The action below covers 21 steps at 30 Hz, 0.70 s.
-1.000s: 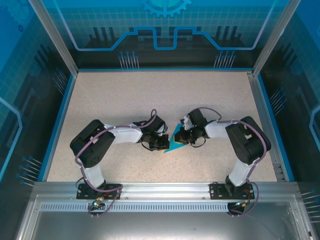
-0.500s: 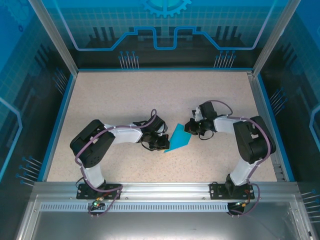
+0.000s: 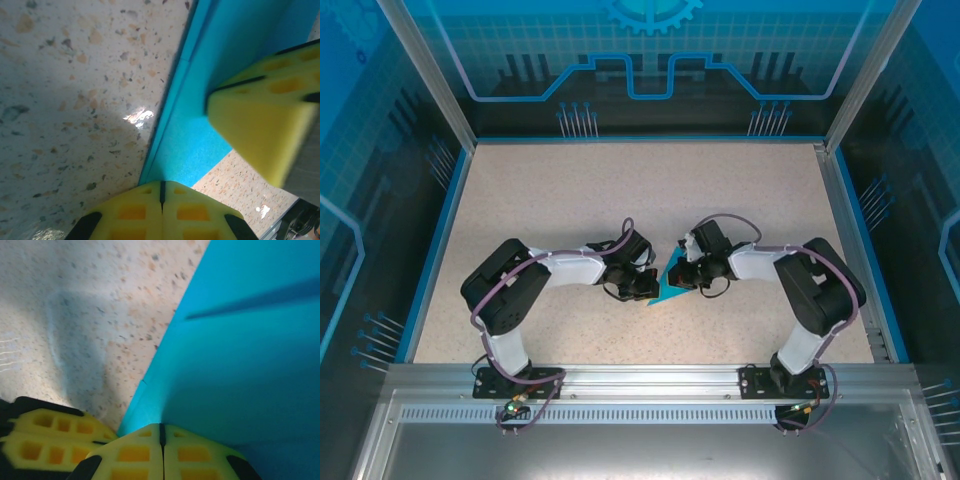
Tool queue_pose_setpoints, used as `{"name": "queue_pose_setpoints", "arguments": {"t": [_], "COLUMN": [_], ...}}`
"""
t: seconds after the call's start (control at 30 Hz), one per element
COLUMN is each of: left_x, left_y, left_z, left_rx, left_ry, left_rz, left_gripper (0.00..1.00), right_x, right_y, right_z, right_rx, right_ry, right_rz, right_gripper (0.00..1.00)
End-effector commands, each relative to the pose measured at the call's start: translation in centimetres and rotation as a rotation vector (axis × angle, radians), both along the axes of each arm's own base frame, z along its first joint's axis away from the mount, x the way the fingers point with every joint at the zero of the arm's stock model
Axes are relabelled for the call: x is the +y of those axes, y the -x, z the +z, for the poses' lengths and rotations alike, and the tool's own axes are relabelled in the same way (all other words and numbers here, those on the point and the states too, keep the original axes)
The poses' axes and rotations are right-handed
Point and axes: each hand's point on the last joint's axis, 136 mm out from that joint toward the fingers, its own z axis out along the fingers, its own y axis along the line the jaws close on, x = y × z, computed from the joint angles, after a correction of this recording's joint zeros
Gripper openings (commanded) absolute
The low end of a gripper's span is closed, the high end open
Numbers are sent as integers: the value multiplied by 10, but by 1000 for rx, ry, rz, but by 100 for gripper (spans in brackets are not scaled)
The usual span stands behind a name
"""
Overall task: Fold a paper plane with a square sheet of paper (pick it up from the middle)
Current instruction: Fourth fold the wing at the center of the table.
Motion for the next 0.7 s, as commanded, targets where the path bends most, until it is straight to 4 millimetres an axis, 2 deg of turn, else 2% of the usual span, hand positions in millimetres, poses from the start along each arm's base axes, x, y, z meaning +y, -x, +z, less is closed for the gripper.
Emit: {"name": "queue_pose_setpoints", "arguments": {"t": [0.0, 0.13, 0.37, 0.5, 0.57, 0.6, 0.67], "left_x": [38, 41, 44, 44, 43, 43, 41], "left_y": [28, 30, 33, 34, 34, 34, 33], "left_z": [-39, -40, -42, -42, -42, -42, -41], "left_rx": [128, 136, 147, 152, 151, 151, 149], "left_ry": [-198, -208, -224, -222, -217, -217, -209], "left_rz": [26, 29, 28, 24, 20, 19, 12], "left_gripper": [0, 0, 0, 0, 0, 0, 0], "right_x": [11, -6, -60, -81, -90, -89, -89], "right_y": [6, -5, -48, -74, -77, -91, -97], "right_z": [-9, -16, -16, -10, -12, -1, 11], "right_rx": [50, 51, 25, -5, -4, -42, -75], "right_ry": [-20, 13, 65, 92, 120, 112, 103], "right_rz": [33, -14, -179, -253, -276, -284, -292], "right_gripper": [5, 5, 5, 5, 5, 5, 5]}}
